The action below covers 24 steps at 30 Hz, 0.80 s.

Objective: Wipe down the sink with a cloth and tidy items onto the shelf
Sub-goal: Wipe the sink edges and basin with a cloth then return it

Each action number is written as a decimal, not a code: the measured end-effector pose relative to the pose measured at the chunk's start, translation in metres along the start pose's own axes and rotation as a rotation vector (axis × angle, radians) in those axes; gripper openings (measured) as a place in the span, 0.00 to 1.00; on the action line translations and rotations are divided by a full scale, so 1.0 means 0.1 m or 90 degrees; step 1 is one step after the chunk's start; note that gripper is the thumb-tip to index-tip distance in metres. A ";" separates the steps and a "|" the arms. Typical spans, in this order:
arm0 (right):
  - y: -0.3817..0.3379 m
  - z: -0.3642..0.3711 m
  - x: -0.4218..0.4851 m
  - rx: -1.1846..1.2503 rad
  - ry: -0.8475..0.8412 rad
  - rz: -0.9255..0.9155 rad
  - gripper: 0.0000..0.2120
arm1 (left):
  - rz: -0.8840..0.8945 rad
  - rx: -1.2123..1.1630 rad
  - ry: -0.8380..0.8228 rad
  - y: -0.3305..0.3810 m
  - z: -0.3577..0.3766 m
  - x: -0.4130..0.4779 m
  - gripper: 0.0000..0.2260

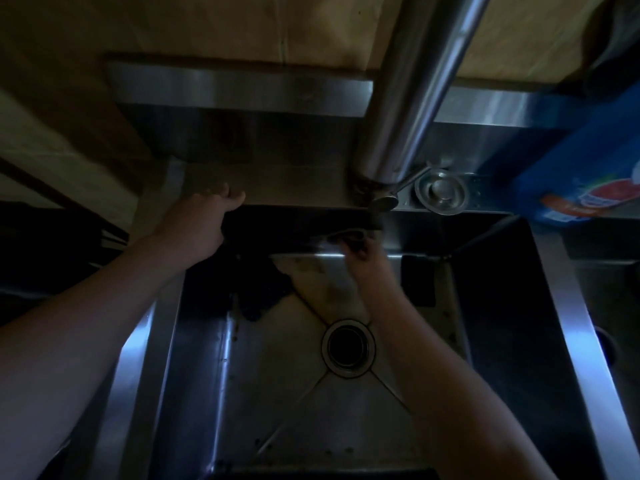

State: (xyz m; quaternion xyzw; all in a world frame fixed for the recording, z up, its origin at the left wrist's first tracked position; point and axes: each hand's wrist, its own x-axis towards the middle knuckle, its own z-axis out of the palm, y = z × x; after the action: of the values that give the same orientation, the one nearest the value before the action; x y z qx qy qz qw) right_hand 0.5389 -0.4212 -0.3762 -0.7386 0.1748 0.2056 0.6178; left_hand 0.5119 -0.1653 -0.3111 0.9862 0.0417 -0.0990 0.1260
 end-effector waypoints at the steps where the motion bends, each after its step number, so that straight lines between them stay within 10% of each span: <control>1: 0.04 -0.18 0.05 -0.066 0.002 -0.026 0.10 | -0.002 -0.001 -0.004 0.00 0.01 0.00 0.34; 9: 0.52 -0.46 0.37 -0.095 0.213 0.048 0.07 | -0.005 0.031 -0.002 0.01 0.02 0.02 0.32; 17: 1.02 0.09 0.34 -0.562 -0.051 -0.106 0.30 | -0.003 0.056 0.007 -0.01 0.07 0.02 0.33; 24: 0.97 0.65 0.42 -0.800 -0.145 -0.141 0.30 | -0.003 0.064 0.021 0.01 0.08 0.00 0.33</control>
State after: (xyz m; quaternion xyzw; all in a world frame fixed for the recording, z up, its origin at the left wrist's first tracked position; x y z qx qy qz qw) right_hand 0.5193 -0.3744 -0.4896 -0.9466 -0.1229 0.2809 0.0999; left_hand 0.5104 -0.1686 -0.3188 0.9927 0.0408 -0.0846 0.0755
